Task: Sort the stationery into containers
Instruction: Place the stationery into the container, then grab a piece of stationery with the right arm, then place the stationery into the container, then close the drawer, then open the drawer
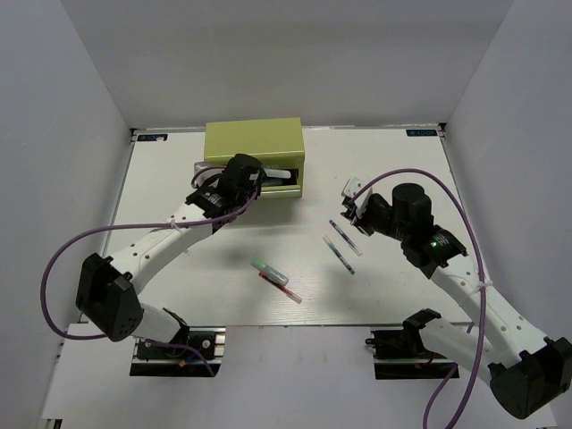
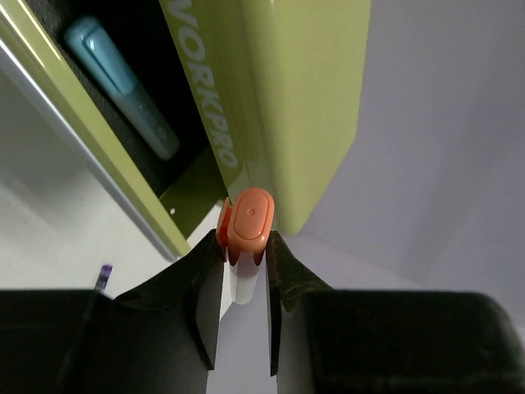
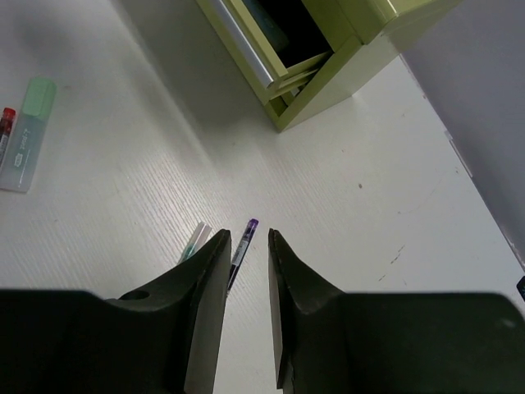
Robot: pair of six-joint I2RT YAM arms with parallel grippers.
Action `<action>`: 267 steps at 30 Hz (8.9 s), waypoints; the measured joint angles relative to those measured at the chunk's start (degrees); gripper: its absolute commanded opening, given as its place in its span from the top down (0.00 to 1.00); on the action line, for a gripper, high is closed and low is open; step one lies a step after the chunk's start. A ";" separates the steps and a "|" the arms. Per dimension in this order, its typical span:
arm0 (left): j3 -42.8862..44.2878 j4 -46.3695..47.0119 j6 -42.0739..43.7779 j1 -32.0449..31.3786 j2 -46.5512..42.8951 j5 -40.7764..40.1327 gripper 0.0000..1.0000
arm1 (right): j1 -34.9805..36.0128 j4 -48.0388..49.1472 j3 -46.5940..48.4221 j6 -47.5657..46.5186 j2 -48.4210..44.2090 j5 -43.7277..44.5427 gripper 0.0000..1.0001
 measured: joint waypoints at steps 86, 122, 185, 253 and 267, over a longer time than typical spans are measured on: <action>-31.17 -30.84 42.66 5.35 -65.53 14.80 0.05 | 29.16 -11.91 37.31 17.20 63.52 5.16 0.45; -33.70 -27.23 37.97 5.35 -65.44 15.52 0.04 | 31.36 -12.81 31.91 8.57 53.77 12.68 1.00; -39.56 -13.44 33.73 5.35 -58.27 20.83 0.04 | 16.02 -23.58 57.27 -25.77 57.92 -16.31 1.00; -45.64 60.61 17.79 6.14 2.60 8.70 0.30 | 7.87 -2.12 35.41 -1.55 32.33 -0.90 0.30; -36.81 76.02 15.19 9.66 21.86 9.86 0.46 | 4.26 -2.97 29.18 -1.75 28.85 -0.39 0.30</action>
